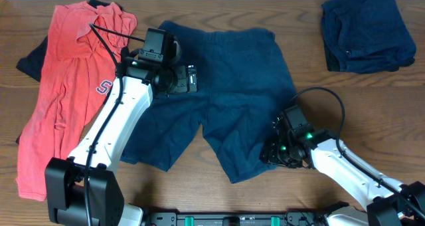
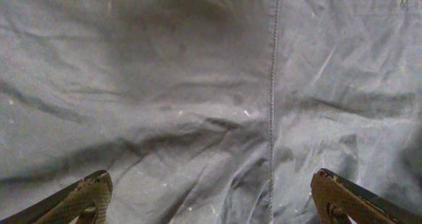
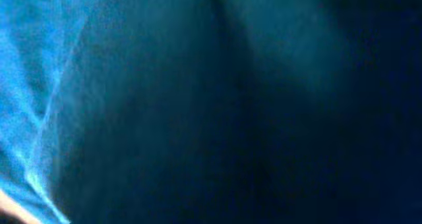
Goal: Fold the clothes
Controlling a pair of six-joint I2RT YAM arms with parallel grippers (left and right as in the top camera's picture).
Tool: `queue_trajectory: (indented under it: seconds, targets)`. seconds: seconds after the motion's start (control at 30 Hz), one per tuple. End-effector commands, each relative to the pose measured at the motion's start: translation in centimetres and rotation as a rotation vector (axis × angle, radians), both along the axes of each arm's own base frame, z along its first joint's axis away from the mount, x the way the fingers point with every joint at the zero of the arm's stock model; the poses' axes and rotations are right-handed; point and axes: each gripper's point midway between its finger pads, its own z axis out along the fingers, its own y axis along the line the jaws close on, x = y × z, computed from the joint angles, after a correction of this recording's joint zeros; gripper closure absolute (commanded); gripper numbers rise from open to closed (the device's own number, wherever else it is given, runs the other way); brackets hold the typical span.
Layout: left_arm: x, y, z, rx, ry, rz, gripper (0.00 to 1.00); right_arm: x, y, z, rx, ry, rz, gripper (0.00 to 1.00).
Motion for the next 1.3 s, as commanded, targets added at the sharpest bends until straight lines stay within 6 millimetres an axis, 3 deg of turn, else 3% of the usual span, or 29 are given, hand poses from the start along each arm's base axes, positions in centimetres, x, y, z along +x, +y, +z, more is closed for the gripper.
queue_trajectory:
  seconds: [0.0,0.13,0.23,0.37,0.57,0.73,0.83,0.9,0.97,1.1,1.27]
  targets:
    - [-0.1,0.4,-0.7,0.021,0.014,-0.003,0.02,-1.5,-0.8,-1.1,-0.015,0.061,-0.018,0.97]
    - [-0.1,0.4,-0.7,0.021,0.014,-0.003,0.02,-1.4,-1.2,-0.5,-0.035,0.066,-0.03,0.99]
    - [-0.1,0.4,-0.7,0.021,0.015,-0.003,0.02,-1.1,-2.8,0.9,-0.102,0.076,-0.048,0.99]
    - [-0.1,0.4,-0.7,0.021,0.015,-0.003,0.02,-0.3,-5.7,4.6,-0.234,0.068,-0.024,0.99]
    - [-0.1,0.4,-0.7,0.021,0.014,-0.003,0.02,1.4,-7.6,9.3,-0.354,0.019,0.061,0.98]
    - [-0.1,0.4,-0.7,0.021,0.014,-0.003,0.02,1.3,-10.2,11.2,-0.502,0.018,0.054,0.87]
    - [-0.1,0.4,-0.7,0.022,0.013,-0.006,0.02,1.4,-10.0,11.9,-0.497,0.016,0.055,0.81]
    - [-0.1,0.4,-0.7,0.022,0.013,-0.006,0.02,1.6,-10.0,12.4,-0.496,0.014,0.055,0.54]
    - [-0.1,0.4,-0.7,0.022,0.013,-0.006,0.02,1.6,-10.0,12.8,-0.498,0.016,0.056,0.41]
    - [0.0,0.4,-0.6,0.021,0.01,-0.006,0.02,2.1,-10.6,13.6,-0.535,0.003,0.027,0.3]
    - [0.0,0.4,-0.6,0.021,0.009,-0.006,0.02,3.8,-10.0,13.4,-0.514,-0.044,0.012,0.29]
